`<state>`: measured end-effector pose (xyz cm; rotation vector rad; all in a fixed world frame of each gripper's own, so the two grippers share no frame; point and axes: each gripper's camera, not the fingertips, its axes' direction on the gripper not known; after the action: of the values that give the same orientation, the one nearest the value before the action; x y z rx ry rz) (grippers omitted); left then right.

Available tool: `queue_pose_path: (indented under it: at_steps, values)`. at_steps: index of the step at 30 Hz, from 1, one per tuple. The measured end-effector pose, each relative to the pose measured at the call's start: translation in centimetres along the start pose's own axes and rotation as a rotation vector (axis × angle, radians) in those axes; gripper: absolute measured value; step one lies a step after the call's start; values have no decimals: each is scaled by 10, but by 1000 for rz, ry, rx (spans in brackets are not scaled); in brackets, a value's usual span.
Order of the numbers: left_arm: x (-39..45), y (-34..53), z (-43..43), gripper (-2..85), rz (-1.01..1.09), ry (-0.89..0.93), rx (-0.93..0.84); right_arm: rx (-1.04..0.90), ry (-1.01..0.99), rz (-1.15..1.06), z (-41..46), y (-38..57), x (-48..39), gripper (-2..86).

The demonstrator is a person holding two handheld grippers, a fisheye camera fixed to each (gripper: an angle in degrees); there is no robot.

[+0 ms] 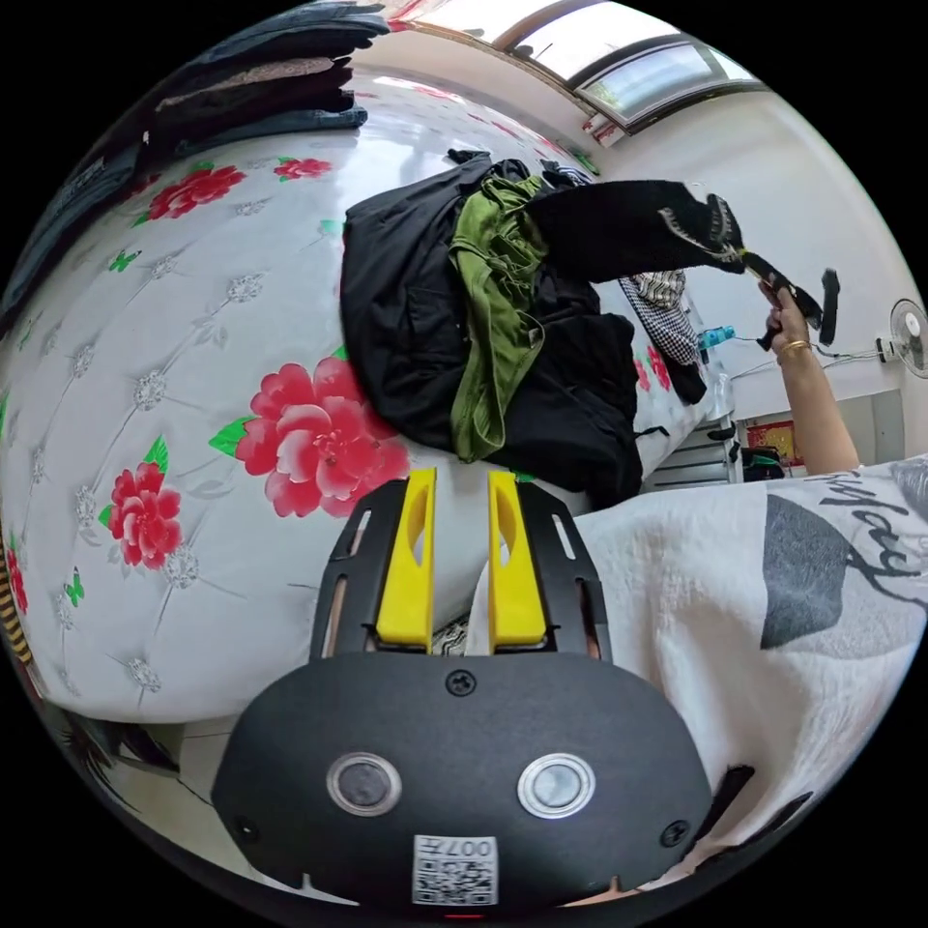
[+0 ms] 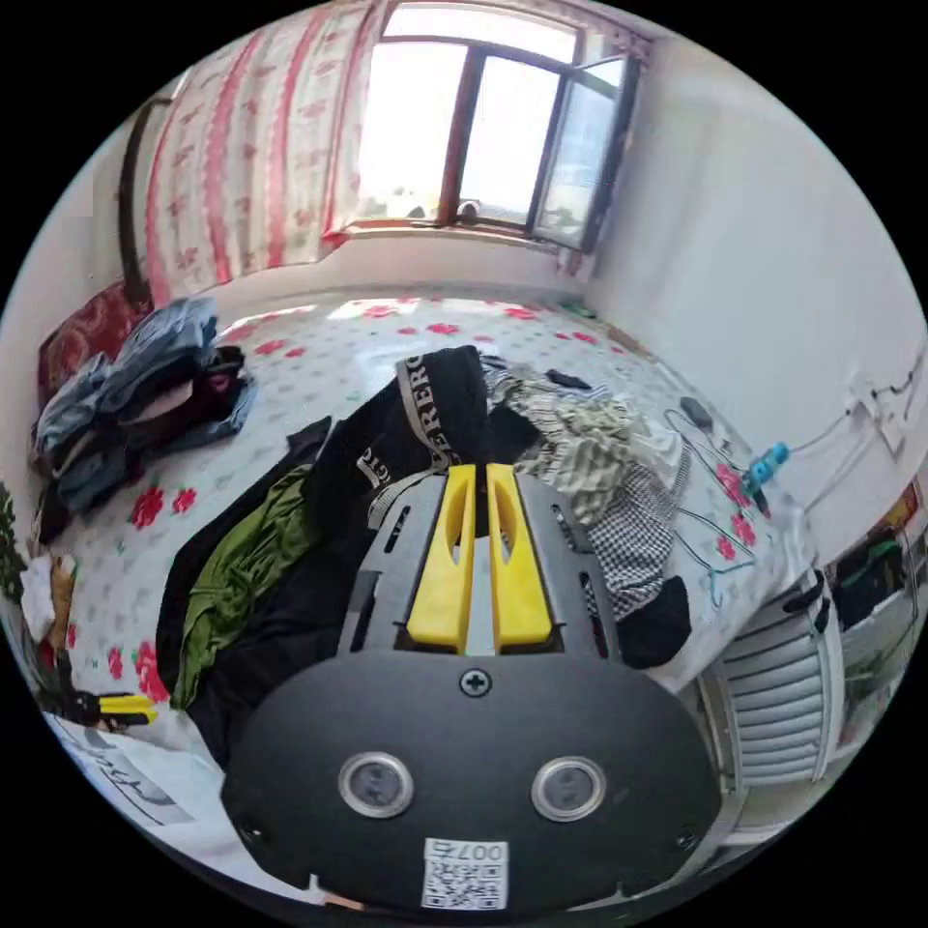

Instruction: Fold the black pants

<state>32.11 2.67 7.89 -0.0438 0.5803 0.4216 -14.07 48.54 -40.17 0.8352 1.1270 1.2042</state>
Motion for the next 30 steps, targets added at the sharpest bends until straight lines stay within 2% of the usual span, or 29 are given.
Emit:
queue_pose_path:
  at_steps: [2, 3, 6, 9, 11, 13, 16, 18, 19, 20, 21, 24, 27, 29, 30]
  values:
    - [15, -13, 10, 96, 21, 12, -15, 31, 176, 160, -26, -7, 81, 21]
    - [26, -22, 18, 102, 34, 15, -29, 35, 178, 170, -29, -7, 90, 26]
    - [55, -45, 38, 111, 73, 26, -84, 55, -40, 56, -19, 4, 69, 46]
    - [97, -61, 41, 112, 173, -27, -87, -111, -356, -209, 43, 28, -38, 67]
    - [131, -68, 39, 112, 276, -73, -65, -289, -585, -419, 91, 60, -148, 83]
    - [175, -77, 45, 113, 409, -119, -68, -371, -691, -539, 113, 83, -221, 86]
    - [223, -90, 77, 119, 551, -195, -173, -502, -728, -702, 145, 110, -312, 73]
    - [243, -93, 109, 110, 605, -269, -279, -606, -647, -789, 166, 124, -345, 54]
    - [249, -90, 136, 92, 631, -356, -378, -525, -636, -825, 160, 121, -345, 40]
    - [250, -87, 149, 79, 644, -406, -437, -525, -623, -828, 158, 112, -341, 27]
    - [261, -79, 145, 51, 719, -428, -382, -533, -610, -825, 158, 105, -335, 23]
    - [257, -57, 139, 9, 700, -586, -453, -301, -507, -652, 127, 53, -251, 10]
    - [207, -28, 107, 1, 493, -667, -444, -101, -340, -339, 83, 0, -106, 6]
    - [161, -6, 79, -1, 349, -751, -450, 13, -80, -94, 42, -20, 15, 7]
    - [124, 9, 57, -2, 253, -826, -455, 33, -19, -43, 32, -20, 42, 8]
